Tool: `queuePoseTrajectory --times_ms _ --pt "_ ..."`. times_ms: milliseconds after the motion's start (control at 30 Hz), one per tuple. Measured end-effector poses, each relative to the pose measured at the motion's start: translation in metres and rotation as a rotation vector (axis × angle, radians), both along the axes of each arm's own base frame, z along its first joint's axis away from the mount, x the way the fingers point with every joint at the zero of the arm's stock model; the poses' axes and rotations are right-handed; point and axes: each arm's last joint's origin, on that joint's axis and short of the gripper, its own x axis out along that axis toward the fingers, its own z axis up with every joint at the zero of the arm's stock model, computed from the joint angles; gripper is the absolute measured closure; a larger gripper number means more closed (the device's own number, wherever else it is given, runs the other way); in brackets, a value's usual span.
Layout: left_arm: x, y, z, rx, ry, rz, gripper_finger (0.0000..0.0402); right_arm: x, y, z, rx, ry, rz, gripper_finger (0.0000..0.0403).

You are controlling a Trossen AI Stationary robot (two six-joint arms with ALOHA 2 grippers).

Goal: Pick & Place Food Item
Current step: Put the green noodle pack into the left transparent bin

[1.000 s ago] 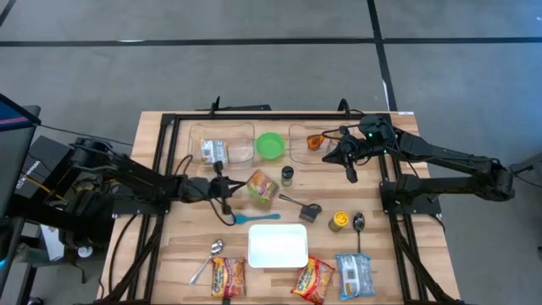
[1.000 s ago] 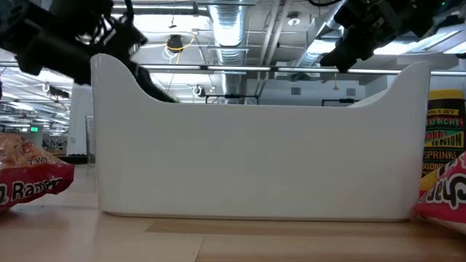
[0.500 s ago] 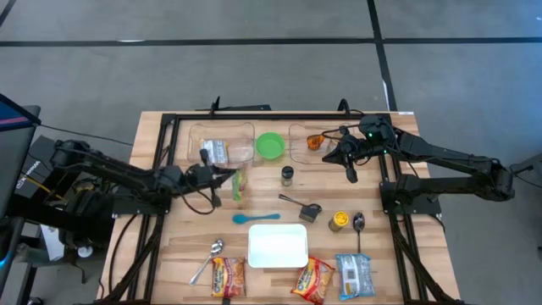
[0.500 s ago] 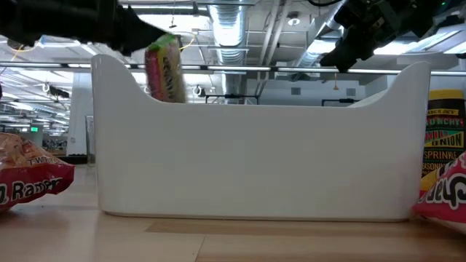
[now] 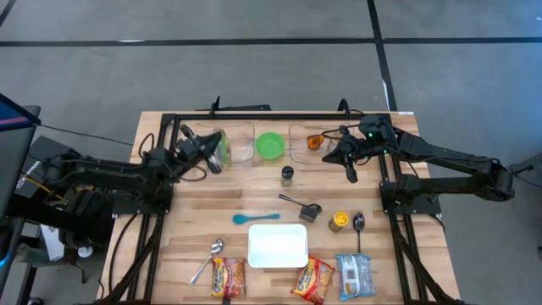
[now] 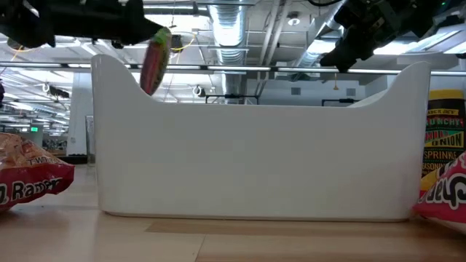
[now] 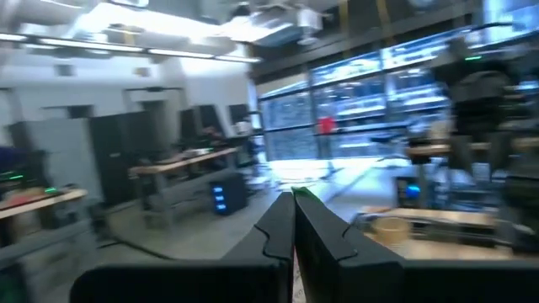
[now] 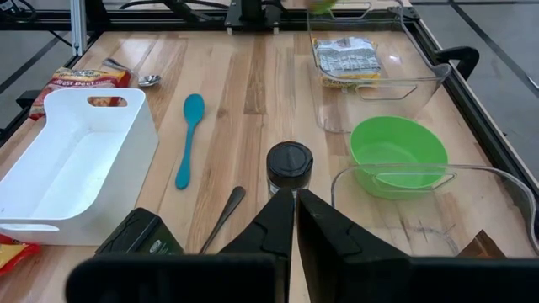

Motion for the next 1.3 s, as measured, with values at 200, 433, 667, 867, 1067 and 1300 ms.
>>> queuePoseTrajectory --times_ms 200,433,667,867,1067,1300 --pt "-0.006 0.024 -0.002 -0.005 0.007 0.139 0.0401 0.0 0.0 0.0 0.0 0.0 0.0 0.039" --pt "0.0 0.042 -0.015 -0.044 0.065 0.157 0.0401 0.0 0.0 0.0 -0.001 -0.002 0.0 0.039" --pt "0.005 0.062 -0.035 -0.084 0.167 0.24 0.0401 0.0 0.0 0.0 -0.001 -0.002 0.0 0.039" --pt "0.008 0.071 -0.047 -0.067 0.269 0.222 0.0401 0.0 0.0 0.0 -0.001 -0.001 0.0 0.039" --pt "0.009 0.073 -0.051 -0.017 0.353 0.231 0.0401 0.0 0.0 0.0 -0.001 -0.002 0.0 0.039" --pt "0.009 0.073 -0.056 -0.02 0.416 0.23 0.0401 0.0 0.0 0.0 -0.001 -0.002 0.0 0.039"
